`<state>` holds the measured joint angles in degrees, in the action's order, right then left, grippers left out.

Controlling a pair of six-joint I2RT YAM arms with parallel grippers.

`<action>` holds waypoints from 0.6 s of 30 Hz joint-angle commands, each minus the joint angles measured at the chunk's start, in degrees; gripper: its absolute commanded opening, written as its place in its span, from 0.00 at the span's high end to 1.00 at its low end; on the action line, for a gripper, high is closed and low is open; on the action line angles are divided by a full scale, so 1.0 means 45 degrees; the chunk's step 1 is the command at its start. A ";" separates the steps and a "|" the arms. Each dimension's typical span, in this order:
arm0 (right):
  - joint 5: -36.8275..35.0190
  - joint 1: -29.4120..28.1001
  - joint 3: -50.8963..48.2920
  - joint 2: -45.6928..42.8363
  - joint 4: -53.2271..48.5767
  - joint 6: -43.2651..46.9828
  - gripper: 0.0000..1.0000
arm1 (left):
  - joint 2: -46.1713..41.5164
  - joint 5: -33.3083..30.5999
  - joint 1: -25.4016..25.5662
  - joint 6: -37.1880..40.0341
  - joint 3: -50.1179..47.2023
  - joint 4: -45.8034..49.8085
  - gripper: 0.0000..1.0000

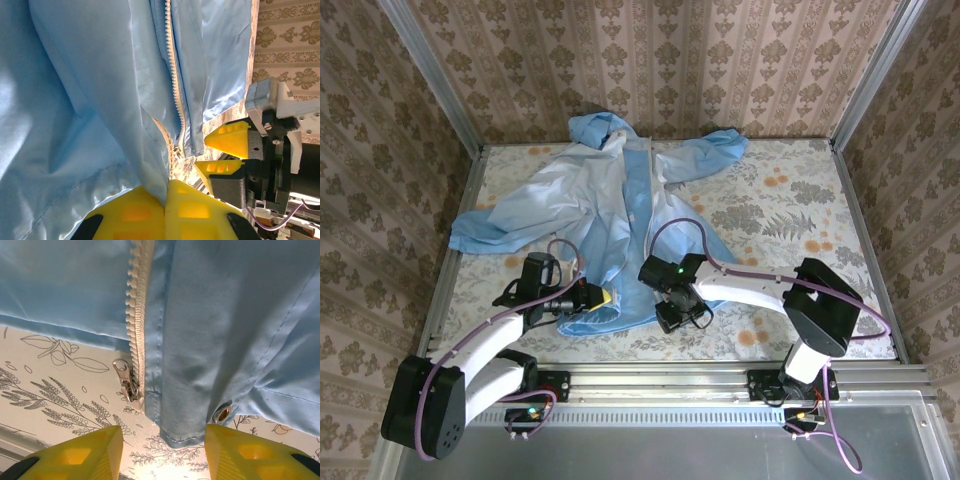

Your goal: Zip up the jacket

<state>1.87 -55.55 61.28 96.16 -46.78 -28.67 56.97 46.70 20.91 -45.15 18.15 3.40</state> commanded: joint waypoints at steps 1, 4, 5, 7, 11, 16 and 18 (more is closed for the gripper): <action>-0.0306 -0.0136 0.0452 0.0222 -0.0636 0.0100 0.55 | 0.0003 0.0033 0.0002 0.0363 0.0263 -0.0186 1.00; -0.0425 -0.0195 0.0513 0.0325 -0.0717 0.0120 0.54 | -0.0004 -0.0006 0.0003 0.0361 0.0234 -0.0179 1.00; -0.0481 -0.0211 0.0516 0.0369 -0.0736 0.0123 0.54 | -0.0004 -0.0006 0.0003 0.0355 0.0227 -0.0189 1.00; -0.0617 -0.0214 0.0564 0.0452 -0.0773 0.0144 0.54 | -0.0004 0.0004 0.0024 0.0346 0.0224 -0.0188 1.00; -0.1044 -0.0234 0.0728 0.0555 -0.0958 0.0118 0.54 | -0.0043 -0.0006 0.0027 0.0314 0.0224 -0.0169 1.00; -0.1182 -0.0234 0.0929 0.0941 -0.1005 0.0216 0.50 | -0.0048 -0.0045 0.0064 0.0343 0.0204 -0.0169 1.00; -0.1177 -0.0234 0.1009 0.1173 -0.0937 0.0254 0.50 | 0.0011 -0.0045 0.0064 0.0366 0.0214 -0.0168 1.00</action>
<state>-1.37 -56.21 64.18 99.59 -48.90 -28.38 56.95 46.68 20.95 -45.12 18.15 3.40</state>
